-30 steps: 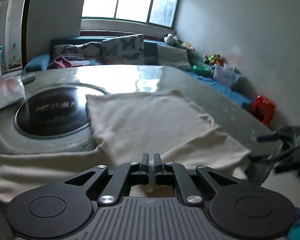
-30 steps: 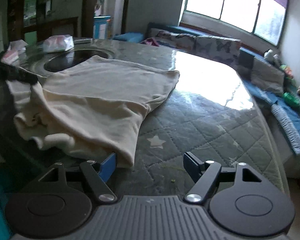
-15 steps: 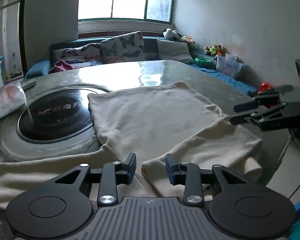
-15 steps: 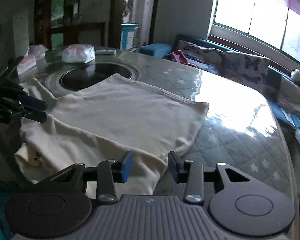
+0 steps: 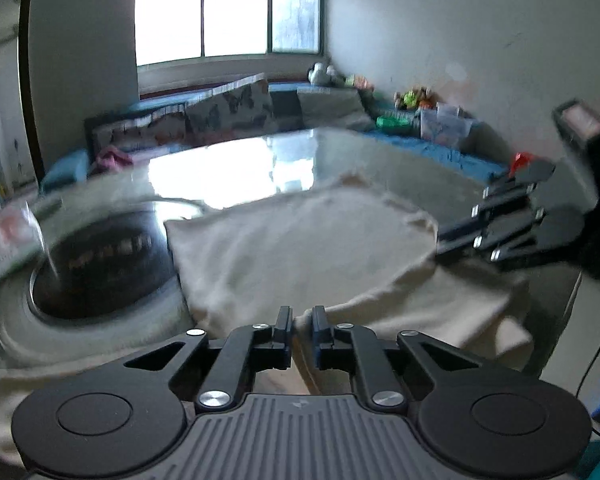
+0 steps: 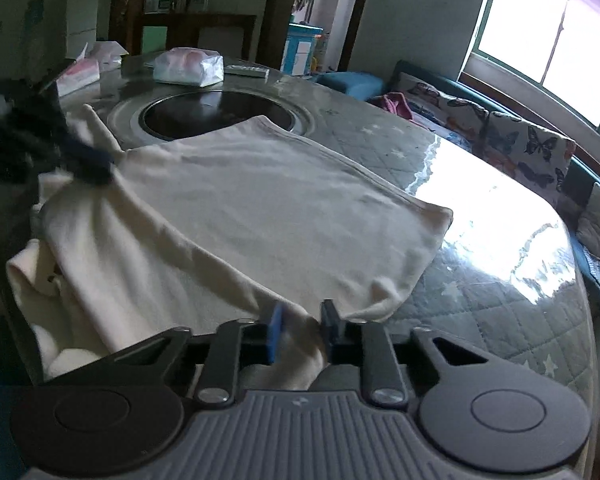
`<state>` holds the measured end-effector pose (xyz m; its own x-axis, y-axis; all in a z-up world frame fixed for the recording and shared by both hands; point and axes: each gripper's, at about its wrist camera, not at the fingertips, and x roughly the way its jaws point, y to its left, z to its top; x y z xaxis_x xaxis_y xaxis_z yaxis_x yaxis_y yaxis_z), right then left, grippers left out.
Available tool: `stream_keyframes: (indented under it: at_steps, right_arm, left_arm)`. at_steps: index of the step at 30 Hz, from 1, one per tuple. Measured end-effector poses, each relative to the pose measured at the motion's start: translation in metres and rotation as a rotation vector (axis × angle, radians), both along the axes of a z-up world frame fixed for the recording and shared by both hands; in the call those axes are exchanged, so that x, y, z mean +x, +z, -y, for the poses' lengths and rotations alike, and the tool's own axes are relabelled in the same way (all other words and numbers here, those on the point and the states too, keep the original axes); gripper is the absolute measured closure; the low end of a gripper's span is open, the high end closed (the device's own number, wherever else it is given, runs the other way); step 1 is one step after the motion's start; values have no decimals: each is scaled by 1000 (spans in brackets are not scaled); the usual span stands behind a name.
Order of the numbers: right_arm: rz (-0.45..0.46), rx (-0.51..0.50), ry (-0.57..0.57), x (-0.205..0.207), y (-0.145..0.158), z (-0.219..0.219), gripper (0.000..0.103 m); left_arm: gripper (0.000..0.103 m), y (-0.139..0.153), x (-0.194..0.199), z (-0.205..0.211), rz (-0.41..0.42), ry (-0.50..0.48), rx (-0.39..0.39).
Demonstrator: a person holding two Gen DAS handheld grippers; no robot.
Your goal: Fold clothes
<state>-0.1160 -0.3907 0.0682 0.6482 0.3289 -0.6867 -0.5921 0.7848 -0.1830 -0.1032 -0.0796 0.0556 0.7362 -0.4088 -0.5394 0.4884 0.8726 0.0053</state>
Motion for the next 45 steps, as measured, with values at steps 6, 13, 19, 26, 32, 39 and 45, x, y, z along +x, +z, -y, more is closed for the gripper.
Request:
stream_keyframes:
  at_steps: [6,13,19,26,32,39,45]
  right_arm:
    - [41,29,-87,-5,8,15,100]
    - [46,72,-155,-3,2,25,91]
    - [70,100,-150,-6,10,22,91]
    - [21,87,-135,4,-5,5,90]
    - [26,77,-53,4,11,-19,89]
    - [-23,85,121,11,10,-76,89]
    - [-38,52,208,14,-2,-116,89]
  left_arm:
    - [92,6,12,2,29,5,-32]
    - [87,-25,38,-6,-92,137,-13]
    - [87,-11,20,-19,-68,154,-82]
    - [86,-24,18,-3,-115,107,-73]
    - [82,-15,7,-27,-90,184,-126]
    - [72,-9,-12,-80,-73,398,-154]
    - [64,-10,-30,-127,-59,608,-161]
